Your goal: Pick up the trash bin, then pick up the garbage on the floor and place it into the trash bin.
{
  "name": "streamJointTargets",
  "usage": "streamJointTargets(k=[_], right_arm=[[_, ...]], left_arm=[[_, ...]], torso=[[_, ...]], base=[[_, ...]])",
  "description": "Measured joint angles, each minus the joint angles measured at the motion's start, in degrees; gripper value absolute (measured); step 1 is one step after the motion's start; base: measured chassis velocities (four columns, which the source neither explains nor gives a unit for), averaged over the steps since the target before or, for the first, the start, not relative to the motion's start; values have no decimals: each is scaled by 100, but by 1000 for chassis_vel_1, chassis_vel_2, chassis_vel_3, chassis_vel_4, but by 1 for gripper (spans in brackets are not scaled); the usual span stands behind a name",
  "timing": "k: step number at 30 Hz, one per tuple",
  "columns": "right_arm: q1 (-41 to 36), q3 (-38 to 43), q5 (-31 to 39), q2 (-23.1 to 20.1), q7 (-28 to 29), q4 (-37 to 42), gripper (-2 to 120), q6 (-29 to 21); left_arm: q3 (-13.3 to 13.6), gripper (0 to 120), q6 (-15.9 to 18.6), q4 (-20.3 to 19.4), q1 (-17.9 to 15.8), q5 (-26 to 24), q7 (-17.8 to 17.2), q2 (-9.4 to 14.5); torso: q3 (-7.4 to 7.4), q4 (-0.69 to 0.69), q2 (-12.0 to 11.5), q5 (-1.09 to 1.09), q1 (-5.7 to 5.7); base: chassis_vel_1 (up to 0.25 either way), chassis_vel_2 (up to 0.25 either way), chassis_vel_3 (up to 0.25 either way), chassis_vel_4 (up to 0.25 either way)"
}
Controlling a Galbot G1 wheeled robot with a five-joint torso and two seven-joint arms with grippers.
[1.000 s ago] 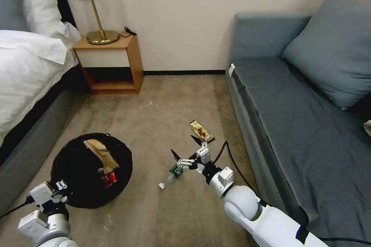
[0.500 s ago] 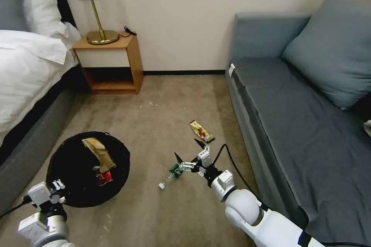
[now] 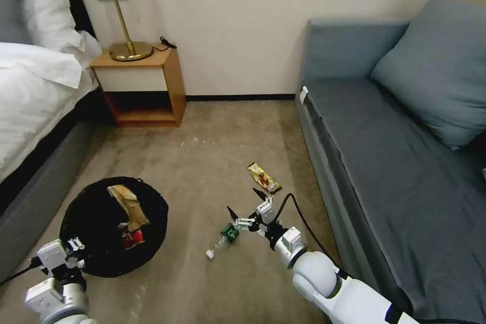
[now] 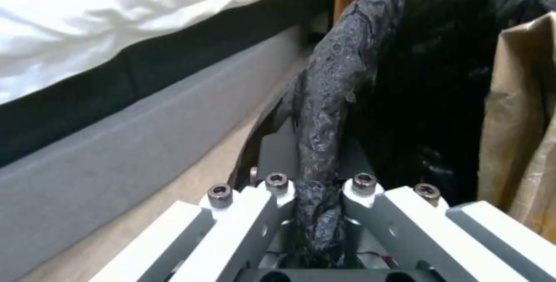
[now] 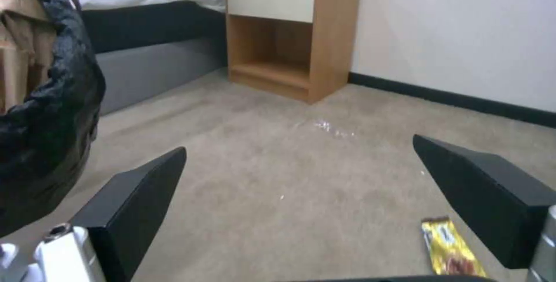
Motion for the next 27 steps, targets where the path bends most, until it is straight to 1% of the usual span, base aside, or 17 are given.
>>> streamJointTargets(k=[4,6,9,11,12,13,14,16,17,18,20,21,22,24,25,26,27], right_arm=[[126,-102,10,54,-59,-147,100,105],[292,-210,-33,118,-197,-356,100,259],[365,-275,-67,135,-252,-441,100,294],[776,-628,-220,146,-413,-747,100,155],[1048,-818,-294,129,-611,-896,100,-229],[1048,-818,-294,129,-611,-896,100,-229],[1210,-914,-348,125,-756,-971,100,-540],[1727,-1315,-346,121,-1320,-1218,100,-1624],[1727,-1315,-346,121,-1320,-1218,100,-1624],[1867,-1461,-306,127,-1488,-1288,100,-1883],[2206,-1795,-289,158,-1901,-1421,100,-2630],[2358,-1951,-336,189,-2176,-1489,100,-3092],[2358,-1951,-336,189,-2176,-1489,100,-3092],[2555,-2200,-383,252,-2468,-1638,100,-3526],[2653,-2346,-518,308,-2633,-1769,100,-3610],[2653,-2346,-518,308,-2633,-1769,100,-3610],[2708,-2431,-675,354,-2774,-1872,100,-3621]], left_arm=[[0,4,21,17,-19,1,3,15],[1,4,30,19,-30,12,7,16],[0,4,31,19,-30,22,7,16],[-4,4,34,19,-28,55,8,-2],[-12,4,33,19,-23,73,7,-21],[-12,4,33,19,-23,73,7,-21],[-14,4,34,19,-22,83,8,-33],[-18,4,31,13,-3,107,7,-75],[-18,4,31,13,-3,107,7,-75],[-19,4,27,10,-1,114,5,-89],[-20,4,8,1,2,136,3,-130],[-20,4,-1,-9,3,144,1,-157],[-20,4,-1,-9,3,144,1,-157],[-20,4,-22,-20,8,150,-1,-202],[-20,4,-36,-21,12,151,-3,-221],[-20,4,-36,-21,12,151,-3,-221],[-20,4,-41,-22,14,151,-3,-226]], torso=[[1,0,0,0,0],[1,0,0,0,0],[2,0,0,0,0],[0,-1,0,1,0],[0,0,0,1,0],[0,0,0,1,0],[0,2,0,1,0],[-1,2,0,-1,0],[-1,2,0,-1,0],[-1,2,0,1,0],[-1,2,0,0,0],[0,1,0,0,0],[0,1,0,0,0],[0,1,0,0,0],[0,1,0,0,0],[0,1,0,0,0],[0,1,0,0,0]], base=[[-223,242,250,-258],[-231,188,213,-210],[-174,176,176,-151],[-24,38,2,-16],[0,0,0,0],[0,0,0,0],[53,-38,-41,47],[26,-26,-26,23],[0,0,0,0],[0,0,0,0],[0,0,0,0],[0,0,0,0],[0,0,0,0],[0,0,0,0],[0,0,0,0],[0,0,0,0],[0,0,0,0]])
